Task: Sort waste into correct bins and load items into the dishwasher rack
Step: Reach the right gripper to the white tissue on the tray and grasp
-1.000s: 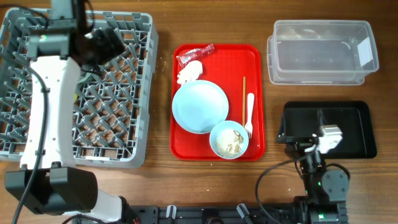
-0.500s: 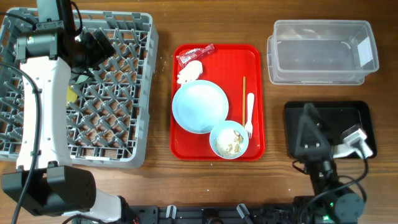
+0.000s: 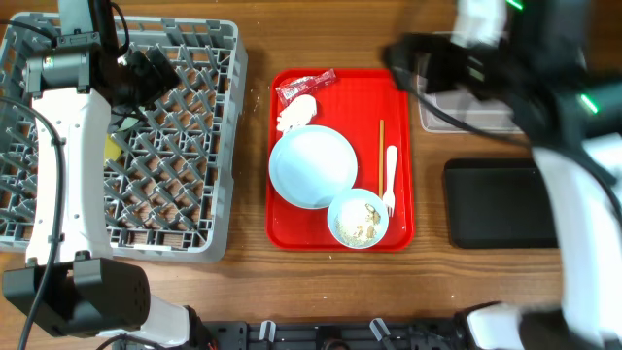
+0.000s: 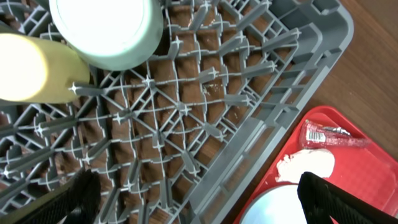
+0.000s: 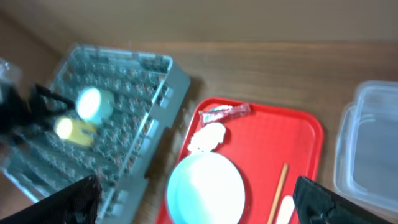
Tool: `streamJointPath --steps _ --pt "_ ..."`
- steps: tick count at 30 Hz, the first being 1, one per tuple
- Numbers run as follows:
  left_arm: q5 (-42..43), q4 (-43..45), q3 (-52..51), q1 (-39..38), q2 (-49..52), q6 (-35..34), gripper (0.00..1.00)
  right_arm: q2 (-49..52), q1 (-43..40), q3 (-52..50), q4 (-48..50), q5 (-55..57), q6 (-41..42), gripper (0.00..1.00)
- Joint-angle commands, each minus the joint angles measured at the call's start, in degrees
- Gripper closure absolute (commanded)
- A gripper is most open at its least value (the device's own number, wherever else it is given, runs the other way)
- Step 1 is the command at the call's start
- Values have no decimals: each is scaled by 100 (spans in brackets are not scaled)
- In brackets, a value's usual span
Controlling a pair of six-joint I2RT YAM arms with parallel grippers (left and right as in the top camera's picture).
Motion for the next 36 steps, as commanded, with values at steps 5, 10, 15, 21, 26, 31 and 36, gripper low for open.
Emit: streamJointPath --steps 5,10,15,21,26,31,36 --pt "28 -2 -13 17 26 -79 0 2135 929 1010 380 -140 -391 0" --pt "28 -2 -13 17 26 -79 0 3163 938 1010 927 -83 63 7" --pt "28 -2 -13 15 26 -79 0 4157 1001 1010 1062 208 516 19" --pt "28 -2 -13 15 26 -79 0 5130 1169 1008 1294 341 564 36" --pt "28 -2 -13 17 26 -79 0 5460 1342 1008 1423 737 789 36" --pt "28 -2 -13 17 26 -79 0 5532 1567 1010 1445 1244 914 80" --pt "28 -2 -13 17 26 -79 0 4889 1429 1023 1377 1445 1224 96"
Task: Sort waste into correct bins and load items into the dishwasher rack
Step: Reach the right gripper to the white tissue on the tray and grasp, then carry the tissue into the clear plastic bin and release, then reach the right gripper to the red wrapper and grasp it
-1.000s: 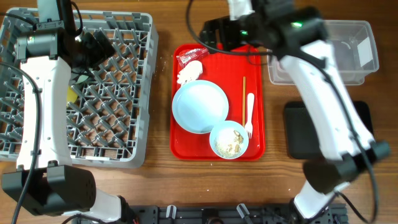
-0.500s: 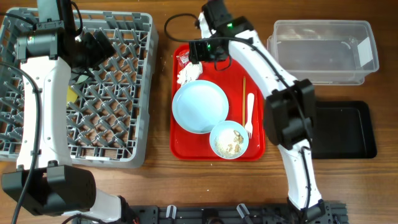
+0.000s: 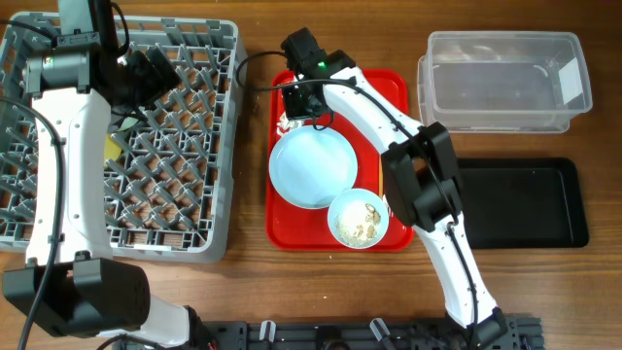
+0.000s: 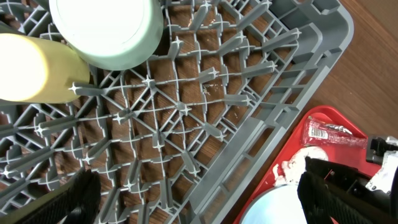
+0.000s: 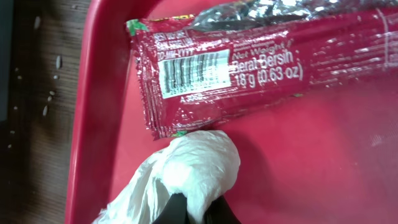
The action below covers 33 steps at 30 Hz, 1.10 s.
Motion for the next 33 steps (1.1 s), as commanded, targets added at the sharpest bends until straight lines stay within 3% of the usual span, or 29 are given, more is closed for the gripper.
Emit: streamJointPath --steps 1,8,12,14,15,16,17,22,25,29,33 --pt "26 0 -13 17 26 -79 0 -833 -273 72 -44 439 286 96" --pt "26 0 -13 17 26 -79 0 -2358 -1416 72 -103 3228 839 96" --pt "26 -2 -13 17 26 -79 0 -2328 -2293 63 -393 3359 1320 96" --pt "26 0 -13 17 26 -79 0 -2264 -2732 59 -468 2874 1484 93" --pt "26 0 -13 17 26 -79 0 -2221 -2953 59 -393 2317 1373 75" --pt "26 0 -13 17 26 -79 0 -2179 -3110 59 -367 1895 1191 47" --pt "26 0 -13 17 26 -79 0 -2162 -3215 59 -372 1674 1106 34" --pt "26 0 -13 17 26 -79 0 -2144 -3519 59 -531 861 1130 28" --pt "26 0 -13 17 26 -79 0 -2142 -3462 59 -531 44 1152 10" --pt "26 0 -13 17 26 -79 0 -2129 -3104 59 9 -2090 625 10" --pt "26 0 -13 17 26 -79 0 -2035 -2107 59 479 -1276 675 10"
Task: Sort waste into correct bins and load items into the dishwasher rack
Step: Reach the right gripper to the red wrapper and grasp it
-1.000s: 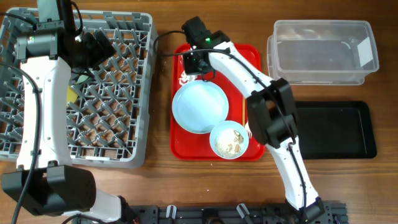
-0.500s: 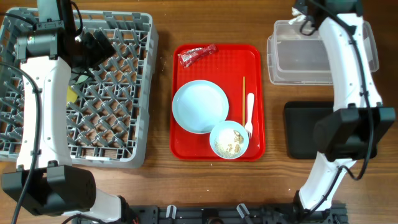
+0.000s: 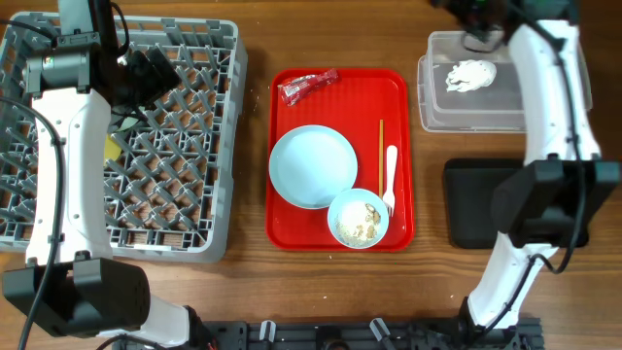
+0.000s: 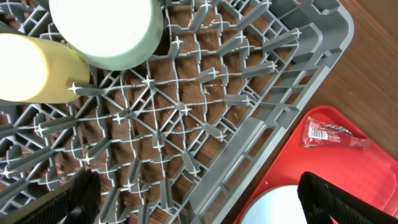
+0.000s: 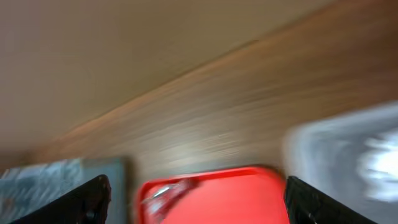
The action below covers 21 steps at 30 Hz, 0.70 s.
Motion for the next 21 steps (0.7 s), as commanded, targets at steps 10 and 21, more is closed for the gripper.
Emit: streamJointPath --steps 10,21 --pt "26 0 -11 17 26 -79 0 1478 2651 -17 555 2708 2522 21" --pt "26 0 -11 17 26 -79 0 2441 2763 -17 944 2404 3628 29"
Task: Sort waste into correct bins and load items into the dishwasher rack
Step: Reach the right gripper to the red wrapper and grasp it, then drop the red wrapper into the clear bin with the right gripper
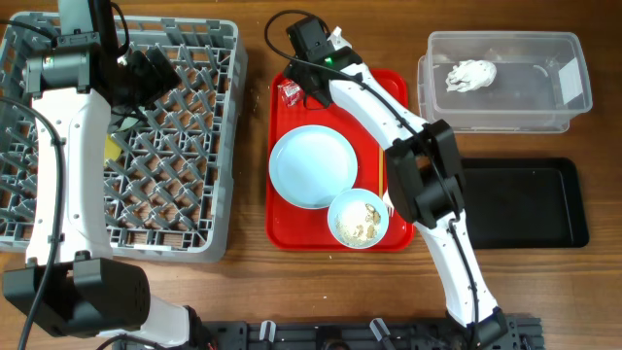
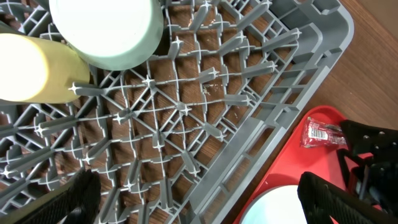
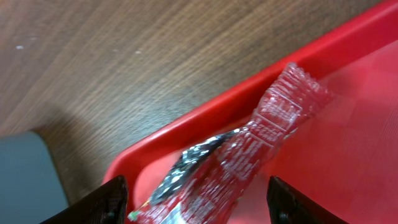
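A red snack wrapper (image 3: 249, 158) lies in the far left corner of the red tray (image 1: 398, 97). My right gripper (image 3: 199, 211) hangs open just over it, one finger on each side. The overhead view shows that gripper (image 1: 307, 92) covering most of the wrapper (image 1: 288, 92). A crumpled white tissue (image 1: 470, 74) lies in the clear plastic bin (image 1: 573, 97). On the tray are a pale blue plate (image 1: 313, 166) and a bowl (image 1: 358, 218) with food scraps. My left gripper (image 1: 146, 73) stays open above the grey dishwasher rack (image 1: 209, 175), with nothing between its fingers.
A mint cup (image 2: 106, 28) and a yellow cup (image 2: 28, 68) lie in the rack (image 2: 280, 81). A chopstick (image 1: 381, 170) lies on the tray's right side, partly under my right arm. A black tray bin (image 1: 530, 204) sits below the clear bin.
My right gripper was up by the clear bin, where the tissue lay. Now it is open over the red wrapper at the tray's far left corner. The left arm has not moved.
First the tissue and wrapper lay together on the tray, with my right arm near the clear bin. Then my right gripper was down at the tissue. Later the tissue lay in the clear bin. Now the gripper is over the wrapper.
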Tool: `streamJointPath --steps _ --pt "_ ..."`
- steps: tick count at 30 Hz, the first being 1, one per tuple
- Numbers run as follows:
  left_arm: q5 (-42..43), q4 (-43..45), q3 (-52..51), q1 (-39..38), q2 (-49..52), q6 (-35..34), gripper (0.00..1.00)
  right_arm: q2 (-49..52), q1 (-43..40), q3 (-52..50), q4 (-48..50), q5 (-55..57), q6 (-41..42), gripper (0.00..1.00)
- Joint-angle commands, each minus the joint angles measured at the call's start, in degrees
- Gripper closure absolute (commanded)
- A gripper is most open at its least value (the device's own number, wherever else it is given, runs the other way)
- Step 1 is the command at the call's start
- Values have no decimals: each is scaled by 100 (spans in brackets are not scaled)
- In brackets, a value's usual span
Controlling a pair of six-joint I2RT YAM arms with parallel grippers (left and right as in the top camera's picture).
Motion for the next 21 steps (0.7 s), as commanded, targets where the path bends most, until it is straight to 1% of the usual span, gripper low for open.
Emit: streamJointPath --steps 1,4,5,6,7,8,10,11,13,17,21 --pt "26 0 -13 17 26 -79 0 175 -7 -2 44 4 310 30" --pt "26 0 -13 17 26 -79 0 216 -7 -2 35 2 310 35" --pt "26 0 -13 17 26 -79 0 238 -7 -2 20 4 310 39" --pt "26 0 -13 17 26 -79 0 238 -7 -2 -7 4 310 45" --pt "26 0 -13 17 26 -79 0 240 -7 -2 -48 7 306 59" --pt "26 0 -13 17 26 -79 0 238 -7 -2 -74 11 308 65" --pt "26 0 -13 15 26 -79 0 238 -7 -2 -94 48 264 74" --pt "26 0 -13 17 26 -79 0 238 -11 -2 -127 79 264 76" --pt "26 0 -13 17 26 -79 0 238 -33 -2 -210 85 238 96" --pt "26 0 -13 17 26 -79 0 118 -85 4 -271 -101 -68 96" --pt "26 0 -13 17 26 -79 0 -549 -238 4 -317 -282 -249 96"
